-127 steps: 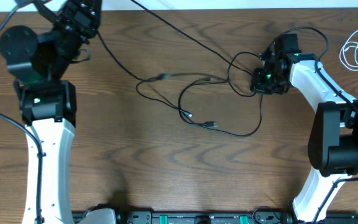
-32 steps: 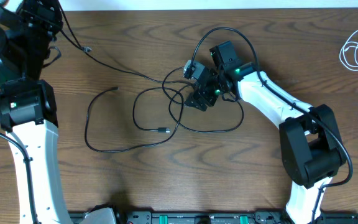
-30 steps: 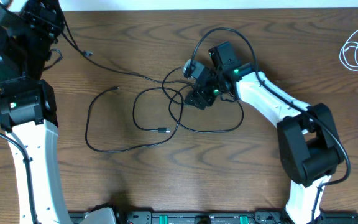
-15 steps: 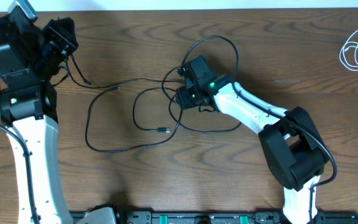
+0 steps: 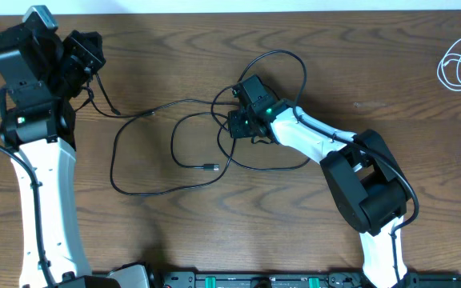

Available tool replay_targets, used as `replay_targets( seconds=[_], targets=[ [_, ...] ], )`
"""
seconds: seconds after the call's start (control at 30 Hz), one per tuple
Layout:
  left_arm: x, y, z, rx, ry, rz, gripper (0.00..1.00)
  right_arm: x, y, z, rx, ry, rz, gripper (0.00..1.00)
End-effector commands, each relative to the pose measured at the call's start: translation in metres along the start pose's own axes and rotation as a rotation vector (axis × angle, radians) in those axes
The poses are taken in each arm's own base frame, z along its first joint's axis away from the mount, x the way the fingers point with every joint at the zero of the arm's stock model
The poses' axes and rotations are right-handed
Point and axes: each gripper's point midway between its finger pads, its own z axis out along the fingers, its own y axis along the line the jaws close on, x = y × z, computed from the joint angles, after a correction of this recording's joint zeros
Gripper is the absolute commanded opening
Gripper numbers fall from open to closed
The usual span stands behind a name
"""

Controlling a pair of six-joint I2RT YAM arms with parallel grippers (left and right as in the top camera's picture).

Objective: Untangle cables

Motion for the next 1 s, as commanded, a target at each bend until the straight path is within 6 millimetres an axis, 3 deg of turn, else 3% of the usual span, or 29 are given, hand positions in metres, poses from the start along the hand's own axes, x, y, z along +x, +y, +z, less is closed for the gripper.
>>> replay_targets(
  seconds=[0.0,0.07,0.17,0.3,0.37,0.5,0.63,0.8,0.97],
  targets=[
    [0.0,-0.004,0.004,0.012,0.016,0.021,0.07,0.023,0.002,0.018,0.0,0.067,0.026,0.24],
    [0.003,-0.004,0.005,0.01,0.024,0.019,0.07,0.025,0.001,0.021,0.004,0.075,0.036,0.19],
    [0.006,0.0,0.007,0.001,0.038,0.012,0.07,0.018,0.002,0.015,-0.001,0.057,0.034,0.01],
    [0.013,0.004,0.012,-0.01,0.064,0.002,0.07,-0.009,0.006,-0.012,-0.005,-0.022,-0.015,0.01],
    [0.018,0.005,0.016,-0.014,0.084,-0.002,0.07,-0.024,0.012,-0.035,-0.016,-0.074,-0.054,0.01],
    [0.035,0.004,0.029,-0.015,0.138,0.01,0.07,-0.053,0.032,-0.1,-0.054,-0.192,-0.161,0.01],
    [0.047,0.002,0.038,-0.011,0.172,0.056,0.07,-0.076,0.05,-0.174,-0.094,-0.339,-0.244,0.01],
    [0.051,0.01,0.046,-0.038,0.183,0.051,0.07,-0.086,0.06,-0.253,-0.115,-0.483,-0.323,0.01],
    [0.053,0.013,0.049,-0.043,0.19,0.048,0.07,-0.081,0.061,-0.295,-0.125,-0.539,-0.334,0.01]
  ],
)
